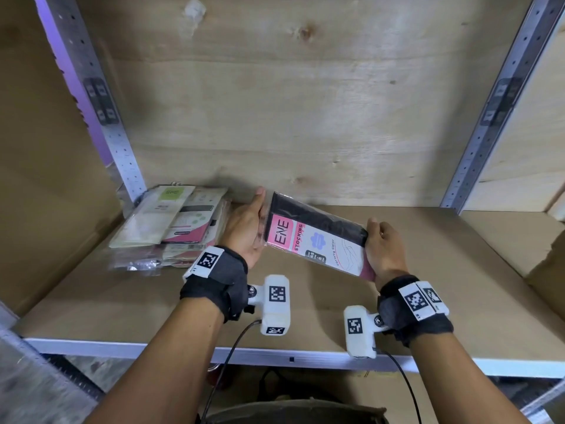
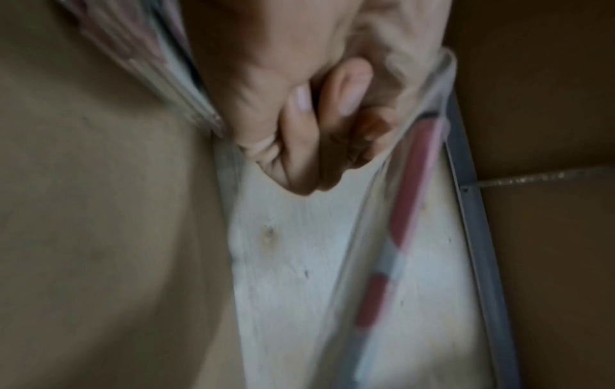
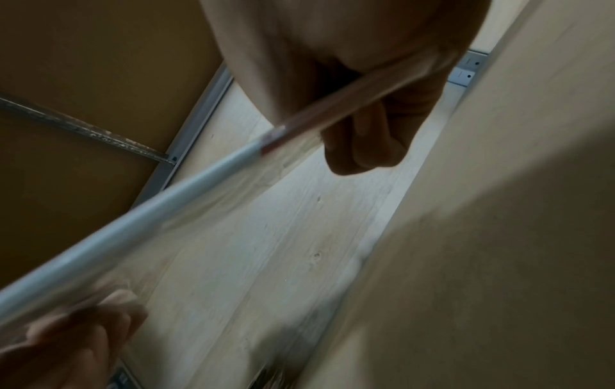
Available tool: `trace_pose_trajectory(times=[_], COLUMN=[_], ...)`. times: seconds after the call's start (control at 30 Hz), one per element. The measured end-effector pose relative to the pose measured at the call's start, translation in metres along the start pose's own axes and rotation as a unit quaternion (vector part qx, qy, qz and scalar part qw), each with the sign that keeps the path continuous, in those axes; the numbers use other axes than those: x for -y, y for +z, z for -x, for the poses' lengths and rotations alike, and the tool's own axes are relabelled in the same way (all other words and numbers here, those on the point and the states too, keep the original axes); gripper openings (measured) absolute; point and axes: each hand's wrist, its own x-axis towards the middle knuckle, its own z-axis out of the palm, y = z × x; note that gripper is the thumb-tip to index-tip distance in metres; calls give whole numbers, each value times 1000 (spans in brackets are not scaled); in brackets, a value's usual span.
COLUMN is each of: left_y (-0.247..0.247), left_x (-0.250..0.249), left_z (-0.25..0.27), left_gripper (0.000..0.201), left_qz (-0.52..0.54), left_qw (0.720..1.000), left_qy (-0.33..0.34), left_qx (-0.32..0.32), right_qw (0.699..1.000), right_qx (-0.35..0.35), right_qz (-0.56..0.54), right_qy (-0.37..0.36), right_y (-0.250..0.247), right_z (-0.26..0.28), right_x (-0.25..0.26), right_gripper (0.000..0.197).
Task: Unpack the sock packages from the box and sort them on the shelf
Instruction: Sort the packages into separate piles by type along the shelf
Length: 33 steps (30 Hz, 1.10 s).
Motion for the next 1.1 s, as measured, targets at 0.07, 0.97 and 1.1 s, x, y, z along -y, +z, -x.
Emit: trace_pose_trajectory(times=[0.07, 0.97, 1.1], left_y=[2, 32, 45], left_x=[0, 31, 41], left_z=[0, -18, -12], left_gripper=[45, 61, 46], left_qz=[57, -360, -409], left_qw=[997, 929, 899], left_qy=[-31, 68, 133], left_qx=[32, -57, -84], right_qw=[1000, 963, 982], right_qx=[12, 240, 184], right_qz=[-18, -110, 3], right_qy=[13, 61, -32], right_y=[2, -6, 10], right_z=[1, 19, 25], right_x=[-1, 17, 18], right_gripper=[46, 51, 64])
